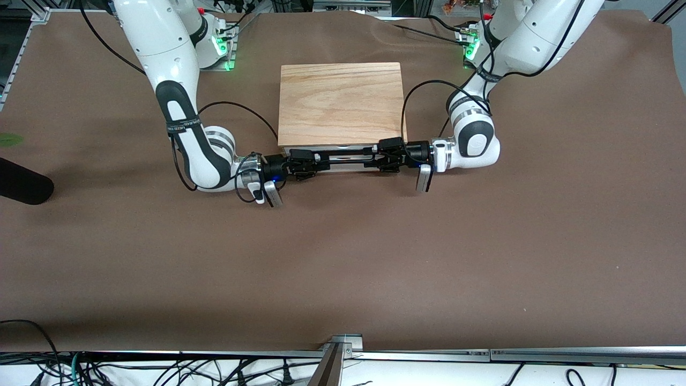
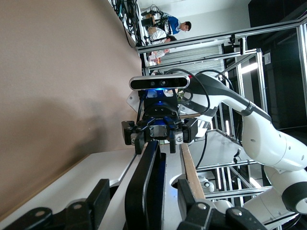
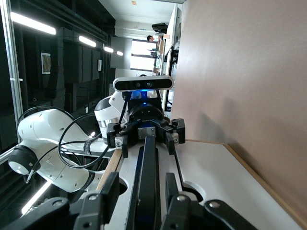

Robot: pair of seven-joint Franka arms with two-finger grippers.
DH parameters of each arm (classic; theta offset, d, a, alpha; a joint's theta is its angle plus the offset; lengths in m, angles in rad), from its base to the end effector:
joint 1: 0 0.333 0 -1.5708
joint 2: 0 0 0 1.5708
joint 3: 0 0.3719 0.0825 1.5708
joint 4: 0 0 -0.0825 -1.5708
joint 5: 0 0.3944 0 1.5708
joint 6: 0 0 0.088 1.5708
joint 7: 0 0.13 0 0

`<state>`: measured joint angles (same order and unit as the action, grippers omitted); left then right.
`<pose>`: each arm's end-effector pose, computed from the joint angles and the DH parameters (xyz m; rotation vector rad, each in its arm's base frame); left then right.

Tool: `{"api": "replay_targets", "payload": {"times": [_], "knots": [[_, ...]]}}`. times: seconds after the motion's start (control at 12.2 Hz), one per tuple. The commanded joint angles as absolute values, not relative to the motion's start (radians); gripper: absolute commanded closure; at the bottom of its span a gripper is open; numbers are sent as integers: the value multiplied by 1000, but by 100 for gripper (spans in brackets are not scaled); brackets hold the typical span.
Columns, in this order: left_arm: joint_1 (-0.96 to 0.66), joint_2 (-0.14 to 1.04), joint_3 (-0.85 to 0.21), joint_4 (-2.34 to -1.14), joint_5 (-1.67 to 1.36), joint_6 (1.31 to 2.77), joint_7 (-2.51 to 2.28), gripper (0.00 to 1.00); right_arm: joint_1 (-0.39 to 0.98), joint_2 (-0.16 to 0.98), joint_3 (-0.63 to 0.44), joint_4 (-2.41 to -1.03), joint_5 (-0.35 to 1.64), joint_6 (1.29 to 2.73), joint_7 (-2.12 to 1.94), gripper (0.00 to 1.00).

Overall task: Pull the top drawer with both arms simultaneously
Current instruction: 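Close the left gripper and the right gripper on the black handle, then pull the handle outward with both grippers to slide the drawer open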

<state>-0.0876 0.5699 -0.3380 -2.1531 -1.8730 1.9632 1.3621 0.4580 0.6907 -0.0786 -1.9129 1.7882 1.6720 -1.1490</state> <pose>0.5062 -0.3160 0.1980 1.6365 -0.0814 0.1545 0.5543 0.3527 0.1928 -1.5809 -0.2185 0.0338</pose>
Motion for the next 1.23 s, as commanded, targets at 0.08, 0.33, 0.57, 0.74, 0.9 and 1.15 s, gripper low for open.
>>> {"api": "replay_targets", "payload": {"times": [0.08, 0.33, 0.57, 0.74, 0.9, 1.15], "knots": [[-117, 581, -351, -2200, -1876, 1970, 1401, 48, 462, 696, -78, -1921, 1810, 1675, -1177, 54], [-115, 583, -351, -2227, -1873, 1968, 1401, 58, 456, 712, -80, -1911, 1809, 1669, -1178, 55], [-115, 592, -351, -2244, -1871, 1970, 1394, 65, 454, 718, -80, -1908, 1809, 1671, -1207, 68], [-115, 594, -351, -2247, -1871, 1968, 1387, 75, 457, 716, -80, -1910, 1809, 1667, -1207, 68], [-117, 594, -354, -2249, -1871, 1967, 1387, 81, 460, 715, -80, -1910, 1809, 1667, -1207, 67], [-117, 595, -364, -2264, -1871, 1967, 1379, 92, 462, 710, -80, -1910, 1805, 1664, -1207, 67]]}}
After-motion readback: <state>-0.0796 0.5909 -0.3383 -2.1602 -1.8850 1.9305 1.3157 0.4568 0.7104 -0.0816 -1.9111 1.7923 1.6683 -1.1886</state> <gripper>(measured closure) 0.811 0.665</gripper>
